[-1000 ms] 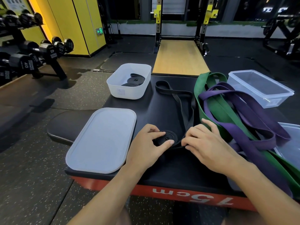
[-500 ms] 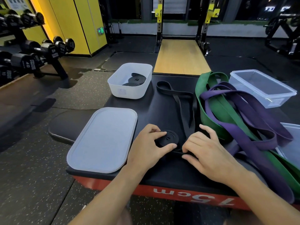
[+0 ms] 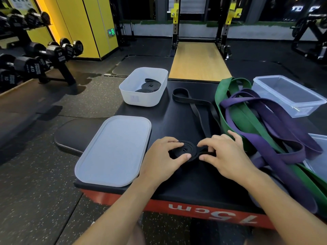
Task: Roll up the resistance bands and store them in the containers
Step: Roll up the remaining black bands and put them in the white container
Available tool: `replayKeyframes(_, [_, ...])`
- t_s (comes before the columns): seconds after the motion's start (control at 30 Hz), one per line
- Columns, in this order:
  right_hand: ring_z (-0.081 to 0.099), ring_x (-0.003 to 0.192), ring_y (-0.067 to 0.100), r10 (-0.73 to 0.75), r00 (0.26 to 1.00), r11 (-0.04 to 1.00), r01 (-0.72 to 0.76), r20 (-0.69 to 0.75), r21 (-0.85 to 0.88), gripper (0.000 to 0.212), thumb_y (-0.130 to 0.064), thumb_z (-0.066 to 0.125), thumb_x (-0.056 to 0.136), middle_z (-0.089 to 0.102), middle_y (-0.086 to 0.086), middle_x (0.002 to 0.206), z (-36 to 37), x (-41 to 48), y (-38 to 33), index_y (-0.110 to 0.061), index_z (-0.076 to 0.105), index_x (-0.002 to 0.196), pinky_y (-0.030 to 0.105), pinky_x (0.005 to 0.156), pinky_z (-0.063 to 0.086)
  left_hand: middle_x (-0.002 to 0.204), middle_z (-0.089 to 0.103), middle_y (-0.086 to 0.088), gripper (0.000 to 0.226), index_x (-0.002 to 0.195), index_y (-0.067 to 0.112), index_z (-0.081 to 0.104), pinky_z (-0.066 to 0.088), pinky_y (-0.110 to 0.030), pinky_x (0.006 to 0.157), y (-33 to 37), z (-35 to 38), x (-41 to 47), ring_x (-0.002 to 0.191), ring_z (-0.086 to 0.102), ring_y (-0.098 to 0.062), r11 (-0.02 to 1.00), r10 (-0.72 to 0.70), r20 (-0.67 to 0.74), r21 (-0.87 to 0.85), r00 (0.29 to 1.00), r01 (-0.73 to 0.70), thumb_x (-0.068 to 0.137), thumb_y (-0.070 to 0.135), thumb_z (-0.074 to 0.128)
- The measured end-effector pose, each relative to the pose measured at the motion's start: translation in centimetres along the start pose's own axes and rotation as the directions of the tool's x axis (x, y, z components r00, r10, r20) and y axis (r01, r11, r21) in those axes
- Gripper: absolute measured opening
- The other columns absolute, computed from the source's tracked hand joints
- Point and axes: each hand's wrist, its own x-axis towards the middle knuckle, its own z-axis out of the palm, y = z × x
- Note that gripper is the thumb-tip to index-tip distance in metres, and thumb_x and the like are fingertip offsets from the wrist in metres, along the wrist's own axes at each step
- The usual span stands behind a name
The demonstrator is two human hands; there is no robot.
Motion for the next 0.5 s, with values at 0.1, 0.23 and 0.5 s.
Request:
replayKeyframes(0.1, [0.049,0.099,0.008,-0.043,0.999,0.999,0.043,-0.019,-0.005,0.021,-0.044,0.080,0.084,0.048,-0.016,0.095,0.42,0.25,0.15,-0.042,0.071,0.103,0.039,0.120,0.013,0.128,0.059,0.028,0.048,0.124,0.036,0.073,0.043,-0.024,0.107,0.12,-0.15,-0.20,0.122,0.049,0.007,1.000,0.021,0.010,0.023,1.000,-0.021,0.084,0.062,0.073])
replayKeyframes(0.23, [0.047,0.102,0.004,-0.099,0.995,0.995,0.099,-0.027,0.022,0.019,-0.036,0.080,0.085,0.050,-0.021,0.107,0.51,0.26,0.42,-0.038,0.064,0.093,0.034,0.117,0.015,0.122,0.057,0.028,0.059,0.119,0.038,0.064,0.042,-0.017,0.096,0.44,-0.29,-0.27,0.113,0.048,0.006,0.996,0.052,0.058,0.070,0.997,-0.056,0.071,0.069,0.080])
replayKeyframes(0.5, [0.052,0.098,0.000,-0.170,0.984,0.980,0.163,0.053,0.114,0.019,-0.032,0.077,0.089,0.058,-0.021,0.096,0.58,0.59,0.67,-0.036,0.060,0.096,0.028,0.119,0.017,0.115,0.058,0.025,0.051,0.111,0.036,0.059,0.046,-0.028,0.095,0.27,-0.21,-0.20,0.109,0.051,-0.002,0.994,0.091,0.062,0.054,0.994,-0.094,0.068,0.055,0.079])
